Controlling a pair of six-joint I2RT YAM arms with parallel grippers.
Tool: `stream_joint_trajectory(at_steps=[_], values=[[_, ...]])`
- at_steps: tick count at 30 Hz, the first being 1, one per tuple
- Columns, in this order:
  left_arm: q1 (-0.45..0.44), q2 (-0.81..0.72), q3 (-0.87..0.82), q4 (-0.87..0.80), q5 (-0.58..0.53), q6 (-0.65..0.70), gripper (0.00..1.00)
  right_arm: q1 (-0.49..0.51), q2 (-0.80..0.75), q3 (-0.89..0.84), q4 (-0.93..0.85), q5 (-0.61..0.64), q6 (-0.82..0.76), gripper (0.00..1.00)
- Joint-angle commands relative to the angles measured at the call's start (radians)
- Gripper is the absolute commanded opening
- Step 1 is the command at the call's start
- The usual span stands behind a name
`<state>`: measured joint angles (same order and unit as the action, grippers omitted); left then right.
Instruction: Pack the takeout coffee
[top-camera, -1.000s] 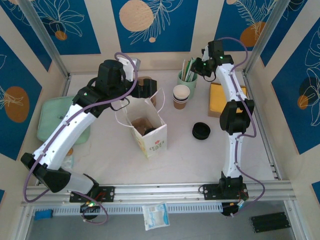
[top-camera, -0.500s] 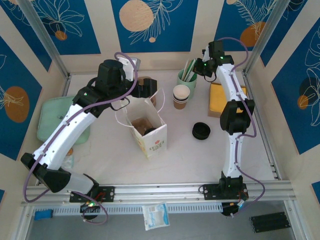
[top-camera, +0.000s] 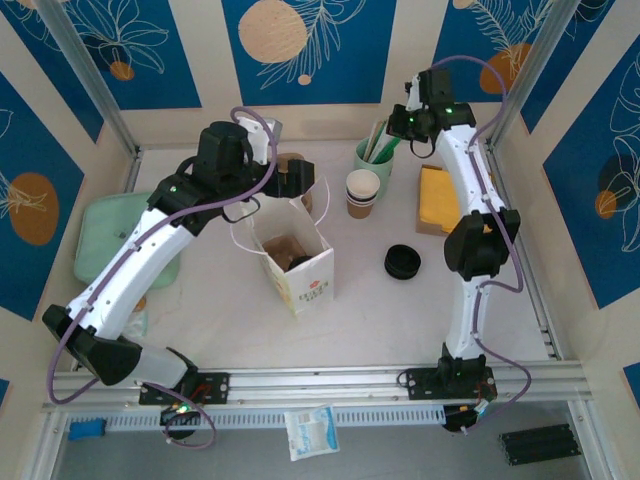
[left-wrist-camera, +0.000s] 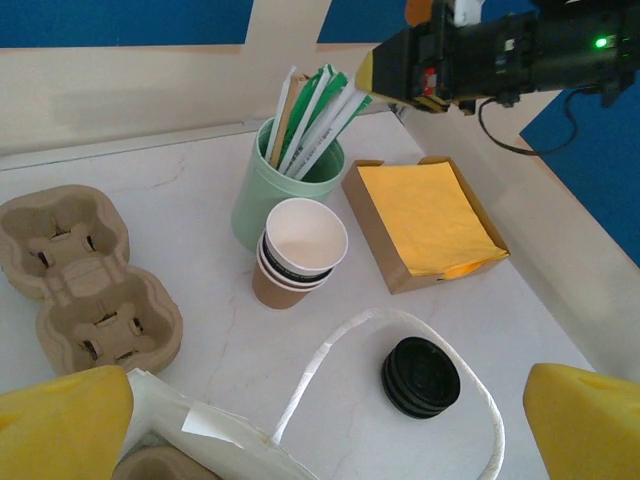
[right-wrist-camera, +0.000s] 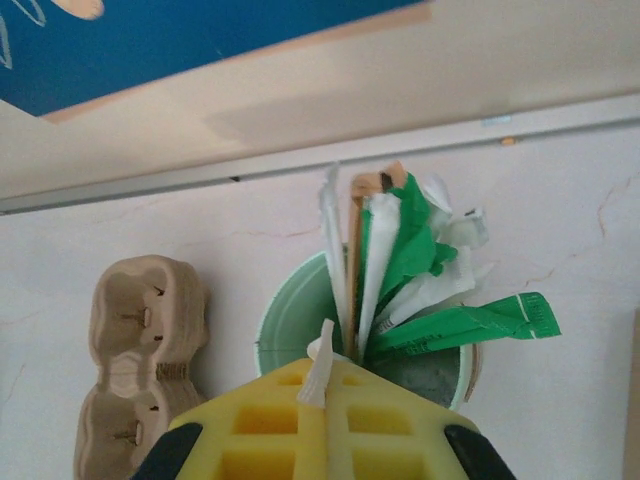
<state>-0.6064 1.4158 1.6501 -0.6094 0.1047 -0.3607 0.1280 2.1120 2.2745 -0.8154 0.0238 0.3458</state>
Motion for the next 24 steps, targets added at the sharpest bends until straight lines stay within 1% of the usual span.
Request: stream_joint_trajectory(at_steps=[1,6,12,19,24], values=[[-0.001,-0.04,-0.014,0.014,0.012,-0.002,1.0,0.014,-0.063,-0.022,0.022,0.05,-0.041,0.0],[-0.001,-0.044,-0.02,0.01,0.007,0.004,0.99,0.028,-0.109,-0.035,0.033,0.098,-0.065,0.0],[-0.001,-0.046,-0.021,0.007,0.004,0.01,0.99,0.037,-0.166,-0.046,0.044,0.122,-0.073,0.0],[-0.001,-0.051,-0.018,0.002,-0.006,0.02,0.99,0.037,-0.251,-0.073,0.062,0.12,-0.07,0.0],[-0.001,-0.057,-0.019,-0.006,-0.015,0.025,0.99,0.039,-0.335,-0.105,0.075,0.096,-0.047,0.0]])
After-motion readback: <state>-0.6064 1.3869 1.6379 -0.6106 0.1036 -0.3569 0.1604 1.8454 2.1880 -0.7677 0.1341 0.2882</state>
